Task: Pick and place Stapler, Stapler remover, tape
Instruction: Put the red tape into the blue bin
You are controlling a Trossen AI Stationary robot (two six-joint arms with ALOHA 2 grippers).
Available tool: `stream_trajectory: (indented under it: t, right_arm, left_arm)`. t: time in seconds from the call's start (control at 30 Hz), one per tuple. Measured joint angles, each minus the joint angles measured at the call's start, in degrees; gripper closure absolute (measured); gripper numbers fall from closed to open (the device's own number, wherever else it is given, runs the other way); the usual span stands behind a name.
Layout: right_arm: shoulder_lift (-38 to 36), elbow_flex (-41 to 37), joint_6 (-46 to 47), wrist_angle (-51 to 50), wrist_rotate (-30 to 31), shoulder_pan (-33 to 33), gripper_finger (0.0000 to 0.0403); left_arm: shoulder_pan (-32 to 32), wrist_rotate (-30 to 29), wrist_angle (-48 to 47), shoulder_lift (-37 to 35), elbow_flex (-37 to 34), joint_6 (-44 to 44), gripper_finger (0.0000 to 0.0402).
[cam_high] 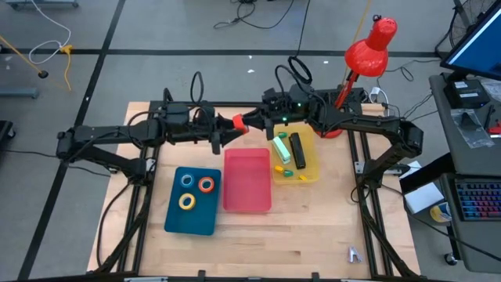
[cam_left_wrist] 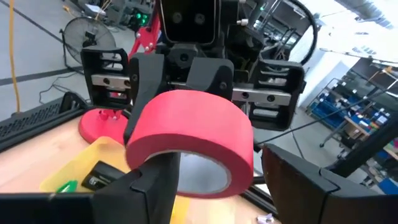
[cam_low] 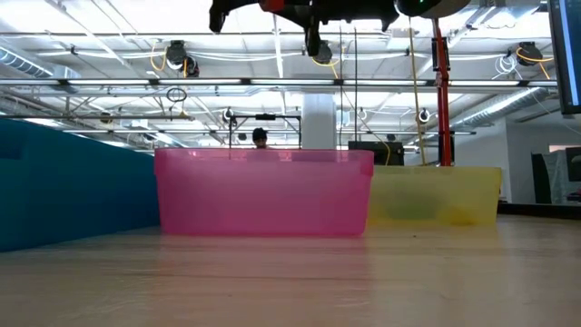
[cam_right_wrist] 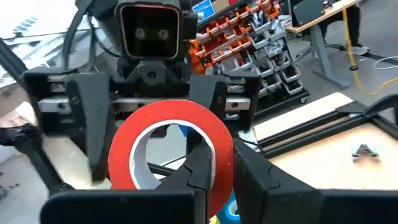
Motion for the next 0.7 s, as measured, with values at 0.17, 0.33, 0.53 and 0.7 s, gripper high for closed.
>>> stream_trajectory:
  t: [0.17, 0.33, 0.53, 0.7]
  right_arm:
    - [0.08, 0.00, -0.10, -0.05, 0.61, 0.74, 0.0374]
    - [0.15, 0.00, -2.04, -0.42, 0.29, 1.18, 0.0373]
    - [0.06, 0.03, -6.40, -9.27, -1.52, 0.62, 0.0292]
    - [0.00, -0.01, -9.15, -21.52, -2.76, -0.23, 0.0236]
  left_arm:
    - [0.13, 0.70, 1.99, 1.59, 0.01, -0.27, 0.0190]
    - [0.87, 7.24, 1.90, 1.98, -0.02, -0.05, 0.0294]
    - [0.86, 14.21, -14.29, -1.54, -0.04, -5.65, 0.0365]
    - [-1.88, 12.29, -36.66, -5.19, 0.04, -16.22, 0.0365]
